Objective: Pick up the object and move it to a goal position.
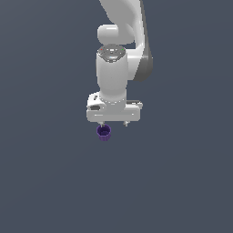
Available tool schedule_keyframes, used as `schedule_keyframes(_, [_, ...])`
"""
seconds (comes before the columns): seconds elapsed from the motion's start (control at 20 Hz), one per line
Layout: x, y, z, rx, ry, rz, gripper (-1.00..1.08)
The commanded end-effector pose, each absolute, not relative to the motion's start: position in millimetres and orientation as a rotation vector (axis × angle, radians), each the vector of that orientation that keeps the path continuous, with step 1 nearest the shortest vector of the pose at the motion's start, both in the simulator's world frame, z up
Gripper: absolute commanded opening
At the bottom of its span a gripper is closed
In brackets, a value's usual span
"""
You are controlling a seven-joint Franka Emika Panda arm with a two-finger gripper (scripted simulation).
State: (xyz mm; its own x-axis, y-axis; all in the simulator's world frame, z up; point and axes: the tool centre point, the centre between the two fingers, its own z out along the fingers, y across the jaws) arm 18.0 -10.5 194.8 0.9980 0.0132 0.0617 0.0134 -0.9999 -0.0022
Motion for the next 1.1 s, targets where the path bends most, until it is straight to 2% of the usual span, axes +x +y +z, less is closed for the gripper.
schedule_keyframes(0.0, [18, -11, 195, -3.137, -0.021, -0.097, 0.28])
schedule_keyframes(0.6, [14, -19, 195, -3.158, -0.05, -0.076, 0.28])
schedule_keyframes(1.05, [-1, -19, 167, -3.219, -0.249, 0.053, 0.28])
